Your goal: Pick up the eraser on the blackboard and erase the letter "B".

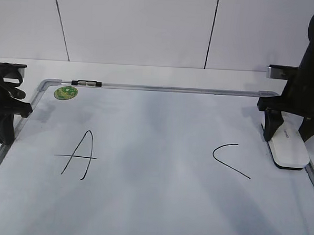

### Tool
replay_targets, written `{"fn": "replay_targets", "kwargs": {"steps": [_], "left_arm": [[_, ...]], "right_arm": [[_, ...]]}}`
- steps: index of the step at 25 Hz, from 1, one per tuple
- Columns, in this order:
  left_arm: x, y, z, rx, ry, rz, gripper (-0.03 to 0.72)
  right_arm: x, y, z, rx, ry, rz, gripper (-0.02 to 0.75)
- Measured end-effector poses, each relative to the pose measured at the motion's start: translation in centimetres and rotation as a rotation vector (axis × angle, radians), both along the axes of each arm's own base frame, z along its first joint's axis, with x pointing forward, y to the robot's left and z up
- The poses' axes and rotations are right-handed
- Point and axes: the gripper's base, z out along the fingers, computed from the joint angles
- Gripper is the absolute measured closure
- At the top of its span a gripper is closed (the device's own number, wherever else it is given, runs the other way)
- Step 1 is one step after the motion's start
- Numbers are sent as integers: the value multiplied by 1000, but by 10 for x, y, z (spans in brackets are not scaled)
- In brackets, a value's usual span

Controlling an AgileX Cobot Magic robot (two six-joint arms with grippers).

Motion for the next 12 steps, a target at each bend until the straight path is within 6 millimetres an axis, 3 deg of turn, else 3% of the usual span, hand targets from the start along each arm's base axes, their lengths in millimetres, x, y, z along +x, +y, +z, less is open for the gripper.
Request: {"fn": "replay_targets", "kwargs": {"steps": [6, 12], "left_arm": [[0, 0, 0, 0, 2, -1, 659], [0, 0, 0, 0, 2, -1, 656]], "right_arm": [[-4, 0, 16, -2, -37, 2, 144], [-11, -2, 48, -5, -115, 5, 143]]}}
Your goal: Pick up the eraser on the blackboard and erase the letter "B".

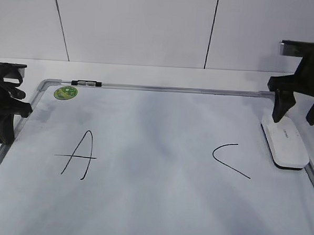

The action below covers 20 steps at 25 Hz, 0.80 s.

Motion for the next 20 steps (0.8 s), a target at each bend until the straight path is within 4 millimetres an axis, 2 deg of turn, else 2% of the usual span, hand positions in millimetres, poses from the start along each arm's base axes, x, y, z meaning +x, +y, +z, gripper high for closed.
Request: {"fn": "replay_targets", "kwargs": {"steps": [4, 6, 10, 12, 14, 20], "left_arm": [[0, 0, 0, 0, 1, -4, 648], [0, 0, 0, 1, 1, -14, 621], [-1, -2, 1, 2, 18, -35, 477], [3, -3, 9, 1, 14, -40, 424], [9, -3, 20, -2, 9, -45, 402], [26, -6, 58, -12, -73, -48, 397]], "right_arm": [[-10, 0, 31, 8, -77, -1, 143], [-18, 0, 52, 16, -132, -2, 143], [-38, -1, 91, 22, -234, -2, 143], [-47, -1, 106, 29, -274, -2, 143], [-55, 1, 119, 56, -309, -5, 143], [-90, 5, 148, 135, -387, -9, 143]]}}
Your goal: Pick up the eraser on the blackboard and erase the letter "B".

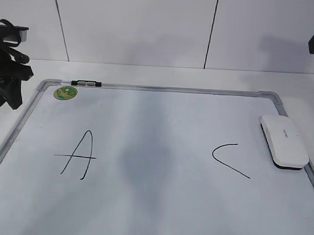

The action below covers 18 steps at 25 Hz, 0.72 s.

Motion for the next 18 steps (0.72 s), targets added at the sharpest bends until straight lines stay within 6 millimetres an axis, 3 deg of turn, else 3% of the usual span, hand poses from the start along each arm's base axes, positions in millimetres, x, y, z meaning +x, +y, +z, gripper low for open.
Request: {"fn": "replay_targets", "kwargs": {"steps": [5, 9, 13, 18], "left_arm": [[-14, -2, 43, -42, -91, 34, 400], [-44, 0, 85, -62, -188, 43, 401], [-94, 4, 124, -60, -283, 41, 401], [-165, 10, 155, -69, -401, 37, 401]], "right_arm": [[-41, -1, 2, 6, -7, 2, 143], [-82, -3, 0, 9, -24, 3, 143], [-127, -5, -1, 11, -71, 4, 143], [-182, -8, -2, 17, -168, 6, 144]]}}
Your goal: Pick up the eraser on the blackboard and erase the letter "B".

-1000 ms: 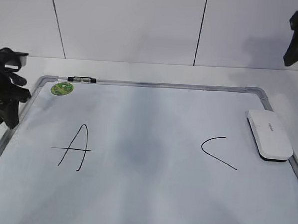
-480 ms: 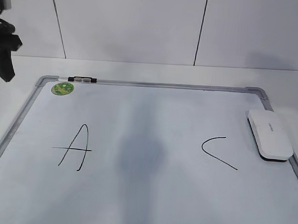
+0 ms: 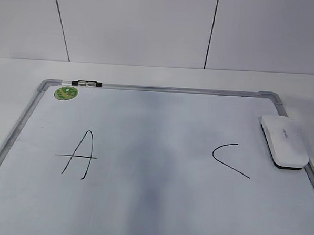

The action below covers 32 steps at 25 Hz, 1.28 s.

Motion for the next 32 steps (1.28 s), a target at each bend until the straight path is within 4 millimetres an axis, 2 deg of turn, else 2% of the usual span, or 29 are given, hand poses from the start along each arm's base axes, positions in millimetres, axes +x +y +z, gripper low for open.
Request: {"fn": "replay_targets", "kwargs": {"steps": [3, 8, 11, 14, 17, 24, 28, 32], "left_arm": [[-46, 3, 12, -7, -89, 0, 401], [-119, 9, 21, -19, -247, 0, 401], [-166, 12, 24, -28, -373, -1, 401], [-200, 15, 17, -33, -463, -1, 401], [-223, 15, 2, -52, -507, -8, 401], [-253, 15, -40, -85, -560, -24, 401], [-261, 16, -63, -80, -575, -21, 401], [-253, 16, -86, -68, -503, -19, 401]], "right_arm": [[-31, -2, -2, -3, -72, -1, 144], [-79, -3, 2, 22, -226, 7, 144], [-98, -5, 2, 5, -299, 3, 144], [-111, -12, -2, -66, -350, -15, 144], [-119, -18, -16, -129, -358, -46, 144], [-135, -21, -77, -178, -345, -29, 144], [-138, -21, -99, -182, -378, -27, 144], [-134, -23, -100, -198, -399, -37, 144]]}}
